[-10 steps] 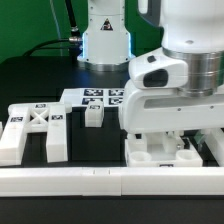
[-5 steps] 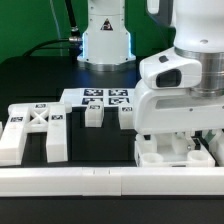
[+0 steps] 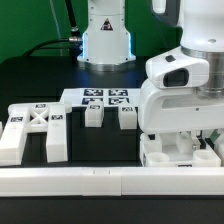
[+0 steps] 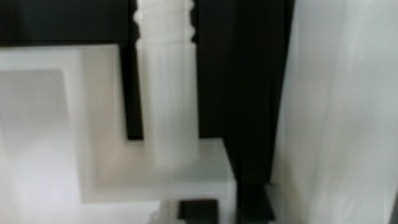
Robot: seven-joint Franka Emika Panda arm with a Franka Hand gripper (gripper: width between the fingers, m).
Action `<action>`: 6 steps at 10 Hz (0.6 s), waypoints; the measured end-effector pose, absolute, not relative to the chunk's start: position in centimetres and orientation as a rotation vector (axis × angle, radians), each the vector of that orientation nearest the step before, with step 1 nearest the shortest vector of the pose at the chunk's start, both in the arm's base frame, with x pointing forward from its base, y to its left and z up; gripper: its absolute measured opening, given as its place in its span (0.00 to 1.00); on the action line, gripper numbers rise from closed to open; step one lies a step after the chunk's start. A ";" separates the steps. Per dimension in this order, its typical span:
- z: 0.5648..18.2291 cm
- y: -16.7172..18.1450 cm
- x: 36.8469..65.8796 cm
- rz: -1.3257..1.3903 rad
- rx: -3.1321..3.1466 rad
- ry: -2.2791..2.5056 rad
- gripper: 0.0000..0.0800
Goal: Assemble chair
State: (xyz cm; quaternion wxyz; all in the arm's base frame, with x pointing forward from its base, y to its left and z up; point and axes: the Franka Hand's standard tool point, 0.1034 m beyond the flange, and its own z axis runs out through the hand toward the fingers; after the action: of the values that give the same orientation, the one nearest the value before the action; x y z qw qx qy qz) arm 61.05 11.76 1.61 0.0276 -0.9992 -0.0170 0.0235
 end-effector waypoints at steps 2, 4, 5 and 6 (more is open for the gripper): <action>3.5 11.0 61.1 0.072 -3.088 -0.053 0.20; 6.0 10.7 61.0 0.049 -3.085 -0.076 0.41; 6.7 10.3 60.6 0.046 -3.085 -0.101 0.64; 7.4 9.4 59.6 0.053 -3.085 -0.128 0.77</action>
Offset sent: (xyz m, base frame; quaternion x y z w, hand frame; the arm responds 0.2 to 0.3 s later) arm -0.0218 -0.0032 0.0480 0.0368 -0.0183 -0.0058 0.9991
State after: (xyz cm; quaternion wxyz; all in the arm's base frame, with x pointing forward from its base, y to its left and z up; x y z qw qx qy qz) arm 59.58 9.42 7.39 0.0265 -0.9986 -0.0416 0.0171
